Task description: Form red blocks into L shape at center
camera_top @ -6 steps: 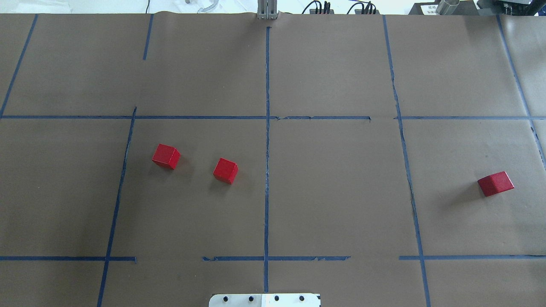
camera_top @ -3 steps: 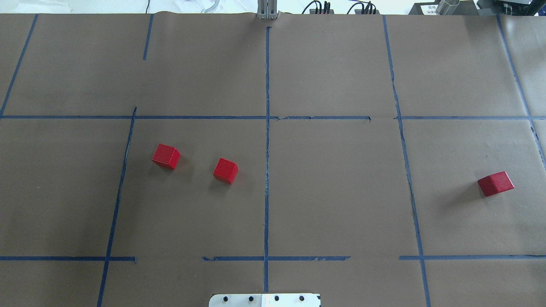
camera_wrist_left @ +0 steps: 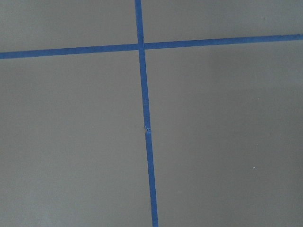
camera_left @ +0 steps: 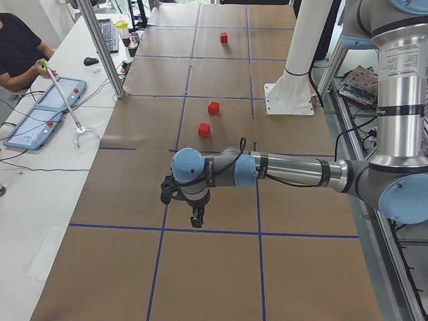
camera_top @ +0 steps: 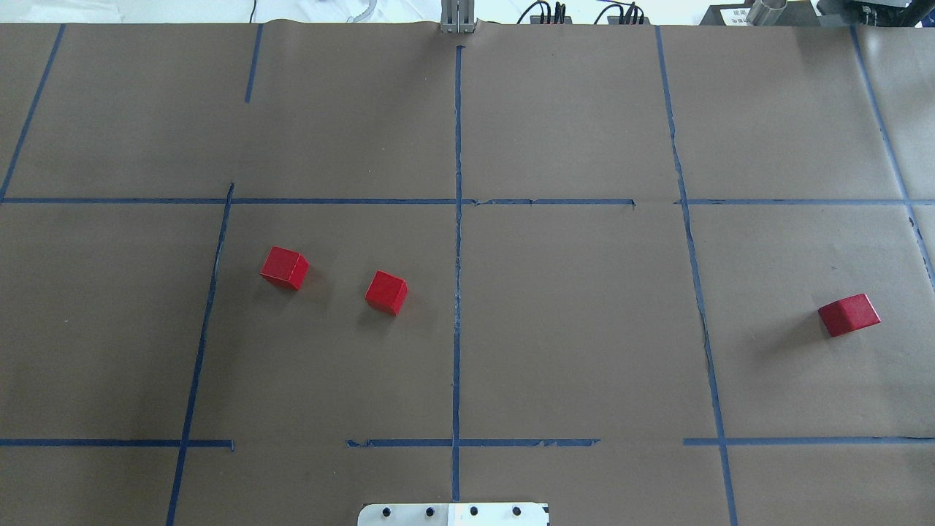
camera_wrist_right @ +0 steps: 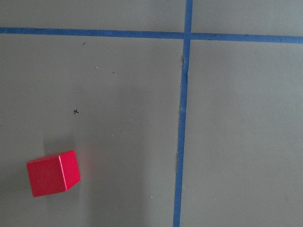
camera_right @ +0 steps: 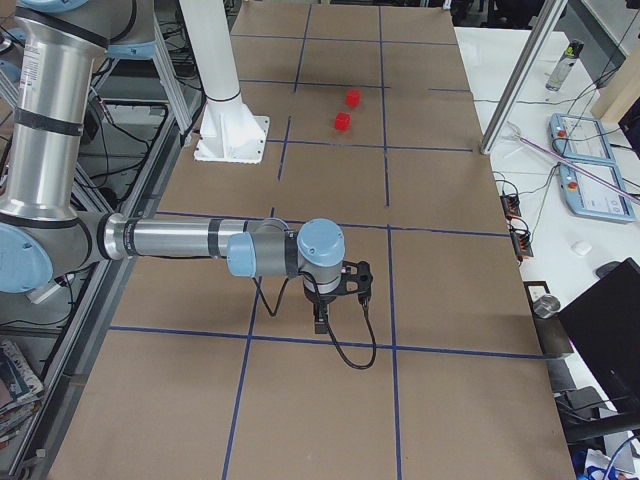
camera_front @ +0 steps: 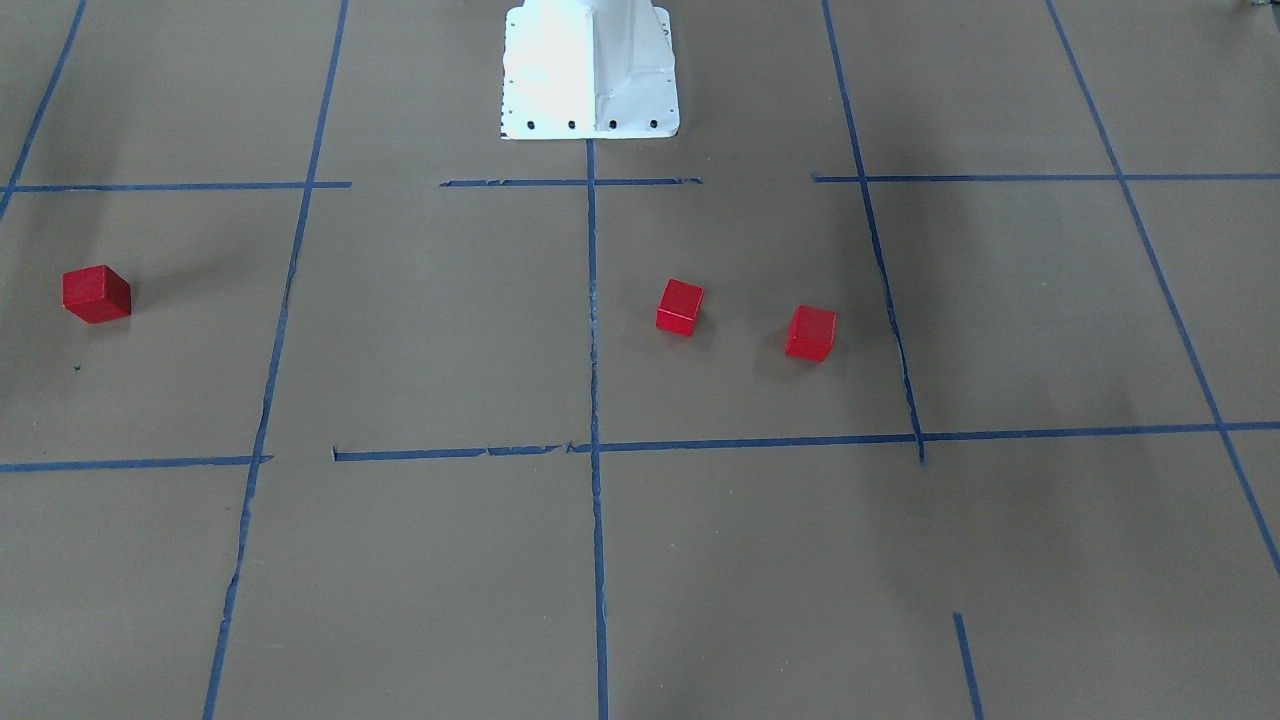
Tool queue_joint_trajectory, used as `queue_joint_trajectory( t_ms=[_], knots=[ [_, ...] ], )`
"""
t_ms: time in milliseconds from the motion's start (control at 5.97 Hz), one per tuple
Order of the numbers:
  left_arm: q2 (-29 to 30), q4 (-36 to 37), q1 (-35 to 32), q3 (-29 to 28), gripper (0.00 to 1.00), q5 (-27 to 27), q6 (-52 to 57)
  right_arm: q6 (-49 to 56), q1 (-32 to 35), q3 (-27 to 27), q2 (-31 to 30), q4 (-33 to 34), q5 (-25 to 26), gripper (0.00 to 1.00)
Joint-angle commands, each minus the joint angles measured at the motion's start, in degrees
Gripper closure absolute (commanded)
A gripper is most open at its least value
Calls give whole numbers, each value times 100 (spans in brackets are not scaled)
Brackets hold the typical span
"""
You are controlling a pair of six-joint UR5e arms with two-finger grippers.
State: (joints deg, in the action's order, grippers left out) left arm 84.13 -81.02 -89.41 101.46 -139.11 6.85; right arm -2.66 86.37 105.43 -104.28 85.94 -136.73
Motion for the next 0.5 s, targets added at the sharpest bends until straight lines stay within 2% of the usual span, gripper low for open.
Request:
queue_joint_trajectory(
  t_ms=[0, 335],
  knots=[
    [-2, -1, 3, 41, 0, -2, -9, -24, -538, 30, 13, -321, -11, 0],
    [-2, -10, 3, 50, 0, -2, 0, -914, -1223, 39, 13, -1040, 14, 0]
  ],
)
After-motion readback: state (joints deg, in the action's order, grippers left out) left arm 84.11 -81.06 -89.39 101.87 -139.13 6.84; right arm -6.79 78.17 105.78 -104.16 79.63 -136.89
